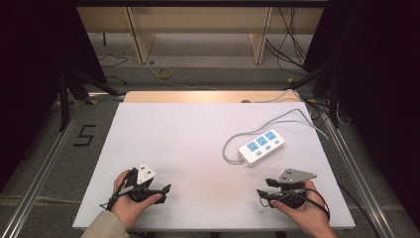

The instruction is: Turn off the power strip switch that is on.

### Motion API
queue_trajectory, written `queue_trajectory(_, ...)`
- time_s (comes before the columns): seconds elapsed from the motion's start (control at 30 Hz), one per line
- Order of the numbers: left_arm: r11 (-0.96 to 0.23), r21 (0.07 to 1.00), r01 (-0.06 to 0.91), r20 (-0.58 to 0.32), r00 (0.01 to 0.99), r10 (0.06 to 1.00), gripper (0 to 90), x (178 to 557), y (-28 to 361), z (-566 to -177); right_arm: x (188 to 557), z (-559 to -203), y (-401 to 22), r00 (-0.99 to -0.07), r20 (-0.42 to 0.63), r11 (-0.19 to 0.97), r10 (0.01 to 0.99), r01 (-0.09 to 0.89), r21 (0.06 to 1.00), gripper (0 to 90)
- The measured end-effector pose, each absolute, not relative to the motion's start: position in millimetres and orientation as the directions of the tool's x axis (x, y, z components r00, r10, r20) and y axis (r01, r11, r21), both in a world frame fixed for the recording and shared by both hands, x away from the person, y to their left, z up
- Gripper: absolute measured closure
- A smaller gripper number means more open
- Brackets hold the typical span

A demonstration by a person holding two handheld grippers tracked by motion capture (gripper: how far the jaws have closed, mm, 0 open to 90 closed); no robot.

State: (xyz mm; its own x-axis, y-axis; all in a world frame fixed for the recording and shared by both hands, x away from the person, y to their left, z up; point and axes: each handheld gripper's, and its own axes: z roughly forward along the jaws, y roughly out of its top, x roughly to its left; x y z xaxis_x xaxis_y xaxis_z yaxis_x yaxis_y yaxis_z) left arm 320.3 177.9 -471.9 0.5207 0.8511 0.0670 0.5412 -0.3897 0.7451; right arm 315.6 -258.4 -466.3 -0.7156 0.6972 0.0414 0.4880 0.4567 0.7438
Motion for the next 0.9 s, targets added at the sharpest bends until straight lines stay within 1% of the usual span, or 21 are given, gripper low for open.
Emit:
queue_trajectory(0.3, -0.39, 0.745, 0.541, 0.07, 0.518, 0.852, 15.1, 320.2, 178.4, -471.9, 316.0, -463.1, -258.4, -0.717, 0.03, 0.469, 0.697, 0.487, 0.737, 53.3)
queue_trajectory(0.37, -0.389, 0.746, 0.541, 0.069, 0.518, 0.853, 15.1, 320.3, 178.4, -472.1, 316.4, -462.2, -258.2, -0.718, 0.024, 0.478, 0.696, 0.488, 0.73, 56.8)
queue_trajectory(0.53, -0.391, 0.743, 0.543, 0.068, 0.52, 0.852, 15.2, 320.5, 178.6, -472.3, 318.7, -459.6, -259.2, -0.72, 0.021, 0.494, 0.693, 0.497, 0.714, 69.6)
queue_trajectory(0.73, -0.392, 0.743, 0.543, 0.072, 0.518, 0.853, 15.2, 320.4, 178.1, -472.2, 318.7, -453.6, -261.6, -0.71, -0.016, 0.507, 0.704, 0.486, 0.712, 88.8)
queue_trajectory(0.77, -0.393, 0.742, 0.543, 0.071, 0.518, 0.852, 15.2, 320.5, 178.1, -472.3, 318.9, -452.8, -261.7, -0.711, -0.022, 0.512, 0.703, 0.484, 0.709, 90.0)
queue_trajectory(0.9, -0.391, 0.742, 0.545, 0.072, 0.515, 0.854, 15.3, 321.2, 178.4, -472.2, 321.0, -451.8, -260.1, -0.705, -0.032, 0.517, 0.709, 0.489, 0.703, 90.0)
